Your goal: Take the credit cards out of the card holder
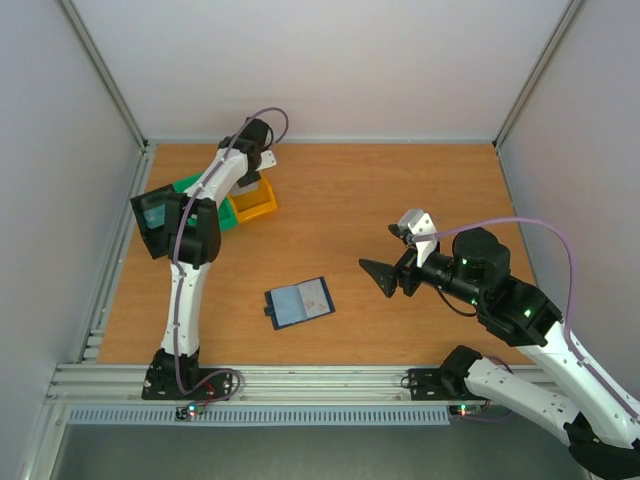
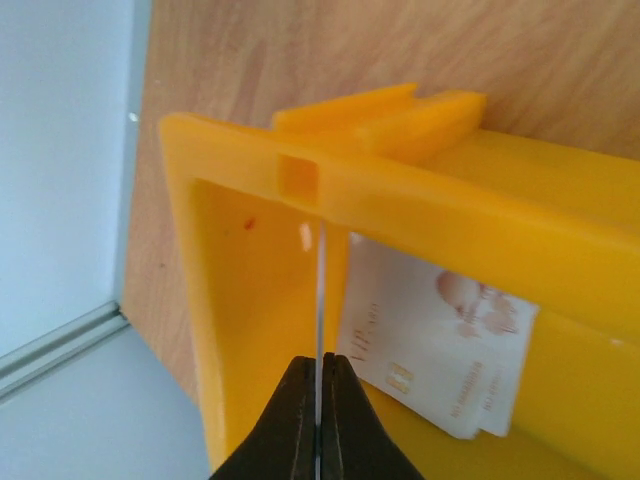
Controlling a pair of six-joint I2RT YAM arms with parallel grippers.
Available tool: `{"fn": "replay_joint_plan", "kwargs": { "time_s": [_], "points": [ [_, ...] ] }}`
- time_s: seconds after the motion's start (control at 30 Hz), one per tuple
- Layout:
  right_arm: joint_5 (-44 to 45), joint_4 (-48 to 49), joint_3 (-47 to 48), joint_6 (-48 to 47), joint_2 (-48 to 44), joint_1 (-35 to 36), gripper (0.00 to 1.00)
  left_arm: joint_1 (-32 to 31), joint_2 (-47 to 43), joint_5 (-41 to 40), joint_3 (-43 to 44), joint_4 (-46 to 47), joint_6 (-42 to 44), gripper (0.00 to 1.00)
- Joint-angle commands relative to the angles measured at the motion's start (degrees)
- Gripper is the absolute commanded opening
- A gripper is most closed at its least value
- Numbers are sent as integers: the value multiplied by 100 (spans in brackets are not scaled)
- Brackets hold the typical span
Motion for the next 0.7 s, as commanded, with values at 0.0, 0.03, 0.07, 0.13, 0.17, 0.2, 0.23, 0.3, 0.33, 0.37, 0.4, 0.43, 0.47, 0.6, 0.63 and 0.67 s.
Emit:
{"fn": "replay_joint_plan", "kwargs": {
  "time_s": [0.0,0.03,0.07,0.13,0.17,0.2,0.23,0.3,0.33,0.37,0.4,0.43,0.47,0.6,0.63,0.67],
  "points": [
    [-1,-80,135,-59,-38,-18,98,-49,158,-467,-179,859,383,0],
    [-8,-84,135,-52,-43,-14,99,-49,157,-528,-248,960,450,1],
    [-10,-92,143,-44,-47,-13,99,-44,144,-578,-326,1065,537,1],
    [-6,-98,144,-40,-61,-12,98,-52,128,-616,-462,1166,669,6],
    [-14,-109,151,-38,-68,-17,98,-58,125,-594,-468,1120,689,10],
    [-23,-118,160,-42,-67,-15,98,-55,122,-557,-461,1061,684,14],
    [-34,-121,166,-42,-66,-18,99,-57,106,-519,-465,993,668,20],
    [-65,-120,170,-34,-65,-10,98,-54,59,-455,-482,926,650,31],
    [-93,-120,170,-29,-59,-17,99,-59,36,-435,-478,918,642,36],
    [-108,-121,177,-25,-49,-15,98,-53,7,-422,-476,906,634,40],
    [-132,-127,179,-12,-36,-14,98,-57,-25,-409,-461,884,616,43],
    [-158,-129,185,-11,-30,-18,98,-57,-56,-377,-434,835,592,45],
    [-180,-135,194,-8,-30,-12,98,-54,-100,-314,-397,750,533,46],
    [-216,-157,211,19,-25,-14,99,-24,-311,108,-333,435,310,54],
    [-231,-168,214,26,-24,-13,98,-9,-339,199,-310,372,248,56],
    [-247,-172,214,27,-29,-10,98,-4,-333,253,-284,297,210,57]
  ]
}}
